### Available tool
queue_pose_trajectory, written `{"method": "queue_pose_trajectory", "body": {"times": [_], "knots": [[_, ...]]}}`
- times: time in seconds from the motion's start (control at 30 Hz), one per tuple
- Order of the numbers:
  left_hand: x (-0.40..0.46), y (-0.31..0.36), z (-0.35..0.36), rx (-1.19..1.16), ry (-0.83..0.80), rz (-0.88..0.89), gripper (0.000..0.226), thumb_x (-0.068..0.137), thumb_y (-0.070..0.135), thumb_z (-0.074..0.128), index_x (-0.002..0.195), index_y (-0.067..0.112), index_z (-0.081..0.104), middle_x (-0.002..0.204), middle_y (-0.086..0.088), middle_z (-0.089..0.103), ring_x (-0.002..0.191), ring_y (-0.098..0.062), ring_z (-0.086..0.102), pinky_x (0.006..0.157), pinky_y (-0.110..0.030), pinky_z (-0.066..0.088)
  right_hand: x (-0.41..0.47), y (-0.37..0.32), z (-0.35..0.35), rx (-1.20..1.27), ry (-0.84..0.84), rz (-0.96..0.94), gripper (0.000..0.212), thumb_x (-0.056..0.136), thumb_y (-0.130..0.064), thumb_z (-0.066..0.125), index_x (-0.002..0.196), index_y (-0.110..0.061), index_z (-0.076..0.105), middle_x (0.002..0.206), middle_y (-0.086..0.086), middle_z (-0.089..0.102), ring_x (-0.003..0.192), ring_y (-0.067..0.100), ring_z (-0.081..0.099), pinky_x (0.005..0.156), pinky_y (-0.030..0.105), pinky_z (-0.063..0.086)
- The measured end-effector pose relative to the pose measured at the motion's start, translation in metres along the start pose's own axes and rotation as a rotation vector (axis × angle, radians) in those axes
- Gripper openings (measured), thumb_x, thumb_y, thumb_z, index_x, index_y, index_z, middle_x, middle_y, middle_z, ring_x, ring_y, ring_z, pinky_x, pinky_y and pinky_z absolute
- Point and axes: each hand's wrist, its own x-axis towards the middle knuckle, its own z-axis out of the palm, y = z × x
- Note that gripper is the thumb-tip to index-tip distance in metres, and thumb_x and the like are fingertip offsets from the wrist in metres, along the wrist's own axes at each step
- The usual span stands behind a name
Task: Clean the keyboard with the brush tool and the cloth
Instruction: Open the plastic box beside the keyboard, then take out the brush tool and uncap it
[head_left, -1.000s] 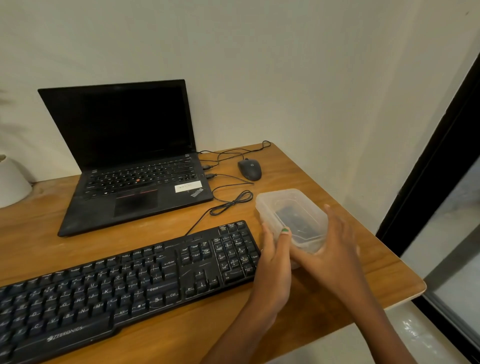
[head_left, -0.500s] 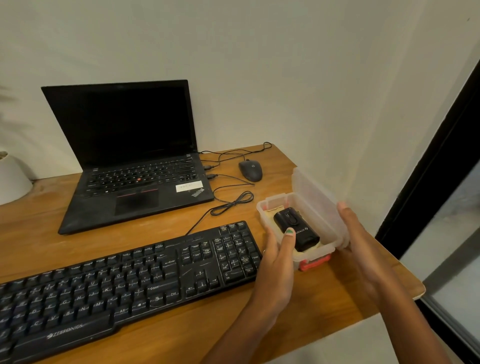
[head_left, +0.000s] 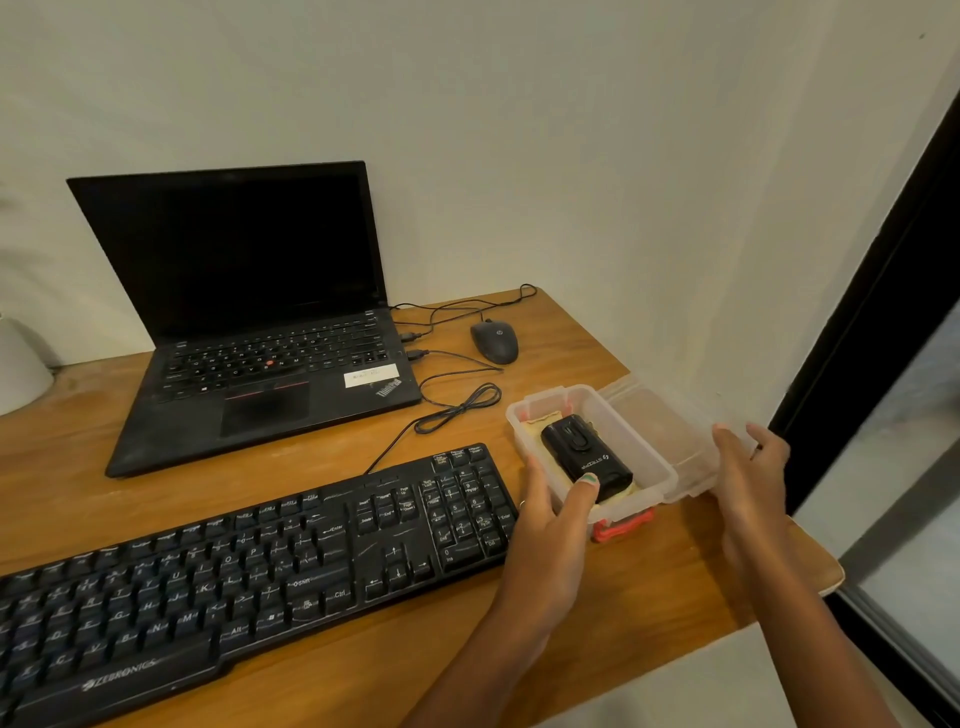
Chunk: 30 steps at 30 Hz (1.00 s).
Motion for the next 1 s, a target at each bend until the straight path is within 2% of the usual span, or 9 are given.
{"method": "queue_pose_trajectory", "body": {"times": [0.1,0.23,0.4,0.53,0.63,0.77,0.9,0.97,1.0], "knots": [[0.001,-0.001,0.0,-0.003,0.004,0.002,0.062,0.1,0.038,0.043,0.154,0.037,0.013,0.137,0.014,0.049,0.111,0.004,0.049,0.072,-0.008,0.037,0.006,0.006,0.001,-0.085,-0.033,0.009,0.052,0.095,-0.034,0.045,0.142,-0.018,0.029,0.14,0.006,0.038,0.121,0.024,0.041,0.088,0.034,0.036],[0.003,-0.002,0.0,-0.002,0.011,0.012,0.059,0.1,0.036,0.043,0.153,0.037,0.016,0.135,0.015,0.051,0.11,0.004,0.05,0.07,-0.007,0.038,0.007,0.008,-0.001,-0.29,-0.08,-0.054,0.052,0.095,-0.035,0.044,0.142,-0.017,0.031,0.143,0.01,0.033,0.131,0.028,0.027,0.101,0.044,0.031],[0.003,-0.002,-0.001,0.001,0.009,0.006,0.06,0.101,0.034,0.043,0.154,0.036,0.015,0.133,0.014,0.051,0.104,0.006,0.052,0.059,-0.002,0.042,0.008,0.013,-0.001,-0.641,-0.045,-0.15,0.05,0.094,-0.037,0.043,0.137,-0.011,0.039,0.137,0.014,0.038,0.122,0.034,0.029,0.097,0.048,0.031],[0.004,-0.004,-0.002,-0.012,0.024,0.023,0.057,0.1,0.033,0.043,0.152,0.035,0.021,0.129,0.014,0.055,0.107,0.001,0.055,0.071,-0.01,0.042,0.009,0.021,-0.003,-0.819,-0.008,-0.202,0.043,0.095,-0.039,0.036,0.124,-0.01,0.051,0.128,0.014,0.043,0.114,0.032,0.031,0.096,0.048,0.028],[0.004,-0.004,-0.004,-0.015,0.019,0.035,0.051,0.101,0.031,0.043,0.15,0.035,0.028,0.124,0.015,0.058,0.104,0.003,0.057,0.066,-0.006,0.044,0.009,0.022,-0.003,-0.897,0.015,-0.233,0.043,0.095,-0.04,0.034,0.122,-0.013,0.054,0.127,0.014,0.044,0.113,0.031,0.032,0.096,0.047,0.027],[0.004,-0.003,-0.006,-0.023,0.016,0.046,0.05,0.101,0.029,0.044,0.149,0.035,0.03,0.122,0.016,0.06,0.104,0.004,0.059,0.067,-0.006,0.046,-0.002,0.008,0.002,-0.781,0.048,-0.381,0.044,0.094,-0.038,0.042,0.132,-0.017,0.048,0.131,0.012,0.043,0.119,0.029,0.031,0.1,0.047,0.027],[0.003,-0.002,-0.006,-0.035,0.024,0.064,0.052,0.1,0.023,0.047,0.148,0.033,0.03,0.129,0.013,0.057,0.106,0.002,0.061,0.072,-0.01,0.049,-0.023,-0.015,0.017,-0.578,-0.11,-0.638,0.027,0.091,-0.025,0.052,0.116,-0.018,0.061,0.118,0.004,0.054,0.111,0.02,0.041,0.088,0.035,0.035],[0.0,0.0,-0.006,0.026,0.028,0.109,0.061,0.098,0.025,0.049,0.153,0.029,0.023,0.15,0.012,0.038,0.122,0.003,0.049,0.089,-0.014,0.045,-0.031,-0.022,0.028,-0.526,-0.216,-0.69,0.024,0.09,-0.024,0.053,0.112,-0.02,0.063,0.112,-0.003,0.058,0.106,0.016,0.048,0.087,0.035,0.044],[-0.002,0.002,-0.007,0.122,0.041,0.127,0.063,0.098,0.027,0.048,0.153,0.027,0.019,0.155,0.016,0.023,0.131,0.005,0.034,0.099,-0.016,0.036,-0.034,-0.024,0.034,-0.524,-0.257,-0.692,0.025,0.09,-0.025,0.054,0.113,-0.02,0.062,0.112,-0.004,0.059,0.105,0.015,0.051,0.086,0.036,0.047]]}}
